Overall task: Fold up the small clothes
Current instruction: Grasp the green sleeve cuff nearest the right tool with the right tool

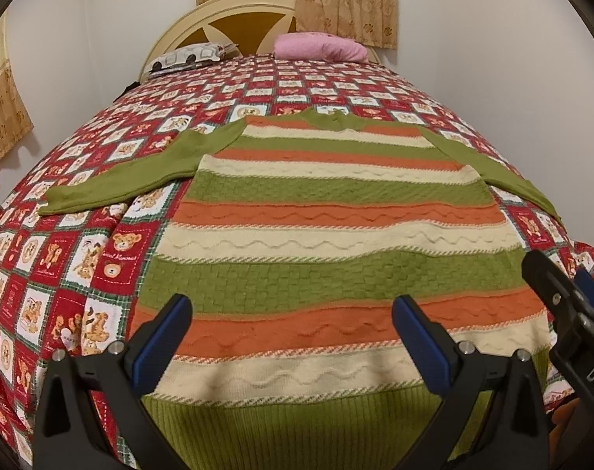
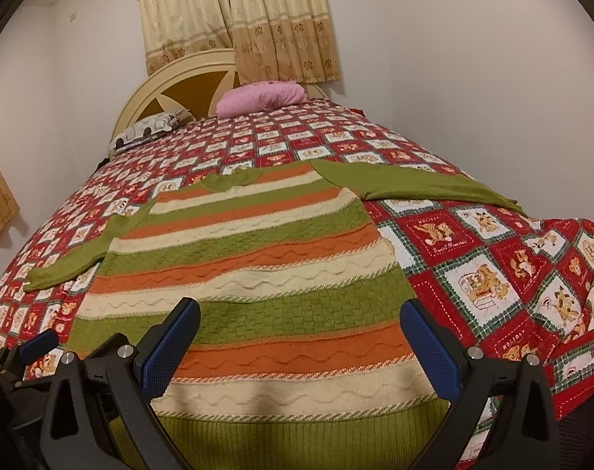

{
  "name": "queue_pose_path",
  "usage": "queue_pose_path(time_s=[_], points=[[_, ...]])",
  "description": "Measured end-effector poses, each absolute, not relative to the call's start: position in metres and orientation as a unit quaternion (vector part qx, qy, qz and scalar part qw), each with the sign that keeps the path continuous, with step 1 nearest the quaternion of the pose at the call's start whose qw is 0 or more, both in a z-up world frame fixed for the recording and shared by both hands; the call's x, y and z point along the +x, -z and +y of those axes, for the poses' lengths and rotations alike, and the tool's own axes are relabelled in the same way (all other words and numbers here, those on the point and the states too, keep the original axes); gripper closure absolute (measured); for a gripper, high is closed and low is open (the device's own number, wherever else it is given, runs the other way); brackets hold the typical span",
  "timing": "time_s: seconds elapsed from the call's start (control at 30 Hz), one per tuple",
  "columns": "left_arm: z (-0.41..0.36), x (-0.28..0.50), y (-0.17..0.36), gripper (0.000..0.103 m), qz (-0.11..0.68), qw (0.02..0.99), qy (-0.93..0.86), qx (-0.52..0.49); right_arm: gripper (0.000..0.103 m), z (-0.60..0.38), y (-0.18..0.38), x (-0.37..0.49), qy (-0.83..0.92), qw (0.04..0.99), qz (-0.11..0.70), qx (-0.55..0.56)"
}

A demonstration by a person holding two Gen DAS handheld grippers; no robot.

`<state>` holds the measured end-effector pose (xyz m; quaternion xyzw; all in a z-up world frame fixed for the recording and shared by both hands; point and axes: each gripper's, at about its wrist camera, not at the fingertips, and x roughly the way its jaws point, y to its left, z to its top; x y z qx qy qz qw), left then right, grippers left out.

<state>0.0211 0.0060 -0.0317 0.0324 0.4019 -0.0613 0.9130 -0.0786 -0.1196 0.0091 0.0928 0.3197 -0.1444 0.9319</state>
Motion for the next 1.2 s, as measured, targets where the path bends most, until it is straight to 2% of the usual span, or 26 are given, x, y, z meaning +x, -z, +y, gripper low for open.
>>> queue_pose_path(time_s=[0.47,0.63,0.73,0.87,1.0,1.03,1.1,1.13,1.17,1.2], points=[[0.005,0.075,0.044,0.000,0.408,0.911,0.037,0.051,0.001,-0.171,0.001,-0.052,0.186,0.920,0.323,0.116],[0.007,0.103,0.041,0.000,0.399,0.914,0.040,0.057,0.001,-0.192,-0.009,-0.046,0.226,0.930,0.278,0.085],[0.013,0.124,0.034,0.000,0.386,0.919,0.045,0.060,0.001,-0.219,-0.009,-0.033,0.242,0.920,0.299,0.074],[0.032,0.152,0.030,0.000,0.344,0.938,0.007,0.053,0.001,-0.287,-0.009,-0.035,0.273,0.900,0.306,0.146],[0.044,0.176,0.045,0.000,0.346,0.937,-0.022,0.048,0.002,-0.361,-0.007,-0.041,0.317,0.868,0.304,0.234],[0.046,0.181,0.053,0.000,0.354,0.934,-0.026,0.048,0.006,-0.383,-0.006,-0.043,0.330,0.858,0.302,0.254],[0.047,0.184,0.068,0.000,0.369,0.928,-0.032,0.047,0.022,-0.417,-0.003,-0.046,0.338,0.845,0.296,0.291],[0.047,0.187,0.075,0.000,0.390,0.919,-0.030,0.048,0.034,-0.438,0.000,-0.046,0.343,0.834,0.294,0.317],[0.048,0.190,0.076,0.000,0.398,0.916,-0.025,0.046,0.039,-0.455,0.004,-0.046,0.349,0.823,0.296,0.335],[0.049,0.189,0.075,0.000,0.398,0.916,-0.021,0.040,0.040,-0.471,0.007,-0.044,0.353,0.813,0.299,0.353]])
